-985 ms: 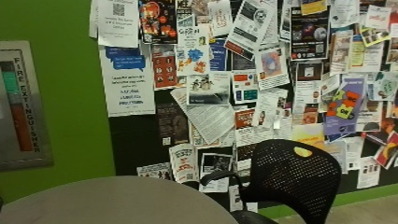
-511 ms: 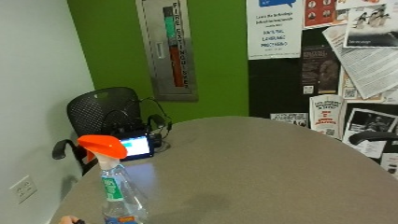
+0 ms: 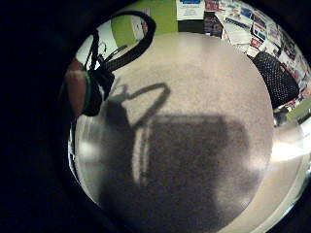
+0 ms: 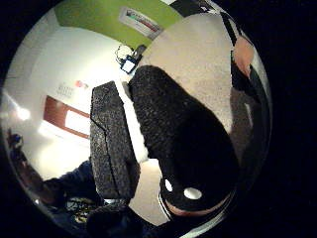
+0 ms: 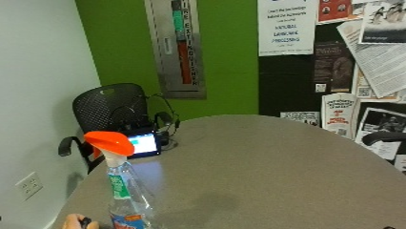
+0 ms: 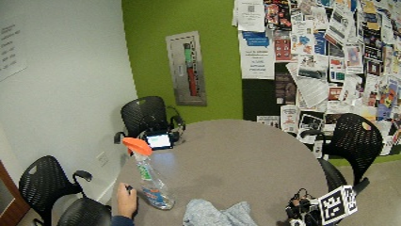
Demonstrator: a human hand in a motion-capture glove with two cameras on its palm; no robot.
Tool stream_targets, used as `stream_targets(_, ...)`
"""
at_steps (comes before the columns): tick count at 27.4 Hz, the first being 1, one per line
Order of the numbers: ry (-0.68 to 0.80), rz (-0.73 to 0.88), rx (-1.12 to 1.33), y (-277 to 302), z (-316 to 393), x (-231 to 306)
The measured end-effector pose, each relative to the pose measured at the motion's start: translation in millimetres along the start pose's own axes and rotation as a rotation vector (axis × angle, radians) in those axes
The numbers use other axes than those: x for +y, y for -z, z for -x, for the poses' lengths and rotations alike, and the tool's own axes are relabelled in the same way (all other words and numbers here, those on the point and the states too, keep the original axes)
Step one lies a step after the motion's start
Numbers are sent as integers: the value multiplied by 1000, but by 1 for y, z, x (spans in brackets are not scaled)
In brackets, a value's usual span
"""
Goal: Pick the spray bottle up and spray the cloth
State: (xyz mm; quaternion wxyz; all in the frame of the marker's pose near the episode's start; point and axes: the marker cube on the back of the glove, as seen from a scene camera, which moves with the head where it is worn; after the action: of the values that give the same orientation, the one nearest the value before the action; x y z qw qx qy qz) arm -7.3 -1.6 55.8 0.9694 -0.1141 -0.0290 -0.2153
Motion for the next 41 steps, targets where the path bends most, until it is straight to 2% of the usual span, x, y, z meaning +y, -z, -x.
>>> stream_targets(41, 67, -65, 27, 32, 10, -31)
